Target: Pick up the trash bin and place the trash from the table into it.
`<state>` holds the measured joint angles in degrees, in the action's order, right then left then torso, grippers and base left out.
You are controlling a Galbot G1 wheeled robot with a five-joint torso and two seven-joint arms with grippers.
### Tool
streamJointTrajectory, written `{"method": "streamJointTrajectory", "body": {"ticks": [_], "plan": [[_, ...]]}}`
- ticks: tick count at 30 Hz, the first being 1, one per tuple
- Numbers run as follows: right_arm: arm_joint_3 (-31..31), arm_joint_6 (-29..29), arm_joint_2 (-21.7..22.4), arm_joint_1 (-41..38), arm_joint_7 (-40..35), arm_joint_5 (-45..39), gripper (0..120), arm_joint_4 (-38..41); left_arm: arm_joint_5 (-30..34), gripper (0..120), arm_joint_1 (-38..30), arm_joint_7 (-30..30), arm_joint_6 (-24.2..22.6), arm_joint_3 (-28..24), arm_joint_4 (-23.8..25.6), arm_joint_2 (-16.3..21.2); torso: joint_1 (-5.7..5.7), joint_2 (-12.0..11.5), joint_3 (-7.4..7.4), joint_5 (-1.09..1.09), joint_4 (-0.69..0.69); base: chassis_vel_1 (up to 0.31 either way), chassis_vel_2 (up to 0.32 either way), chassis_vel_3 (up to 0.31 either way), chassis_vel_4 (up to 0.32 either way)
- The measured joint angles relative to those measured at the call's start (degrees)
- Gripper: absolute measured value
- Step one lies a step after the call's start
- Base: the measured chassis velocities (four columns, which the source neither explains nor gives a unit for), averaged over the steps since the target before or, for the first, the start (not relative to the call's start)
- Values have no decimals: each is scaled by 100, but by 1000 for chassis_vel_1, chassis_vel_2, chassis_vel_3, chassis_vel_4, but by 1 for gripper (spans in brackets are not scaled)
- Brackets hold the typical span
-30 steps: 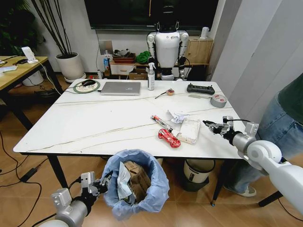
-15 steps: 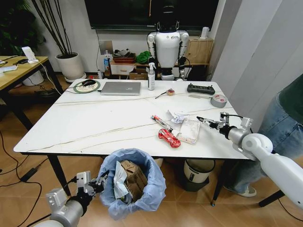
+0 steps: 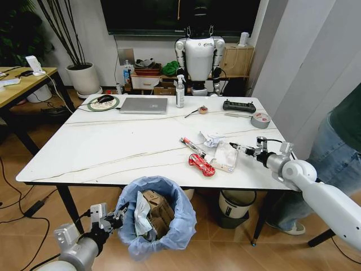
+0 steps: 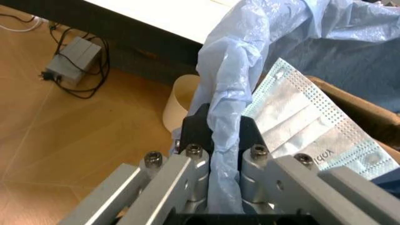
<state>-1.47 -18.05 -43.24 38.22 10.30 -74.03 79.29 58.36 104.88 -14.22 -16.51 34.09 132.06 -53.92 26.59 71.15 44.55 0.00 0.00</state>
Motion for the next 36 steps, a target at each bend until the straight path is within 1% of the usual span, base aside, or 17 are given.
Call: {"method": "streamJointTrajectory", "body": {"ticks": [5,36], "plan": [[-137,7,-39,-24,-5,63,100,35,1,2,-39,0,0,-37,-15,-14,0,0,0,0,0,0,0,0,0],[-467,95,-168,-224,-13,152,100,74,8,2,-90,9,5,-63,-57,-40,0,0,0,0,1,0,0,0,0]]}}
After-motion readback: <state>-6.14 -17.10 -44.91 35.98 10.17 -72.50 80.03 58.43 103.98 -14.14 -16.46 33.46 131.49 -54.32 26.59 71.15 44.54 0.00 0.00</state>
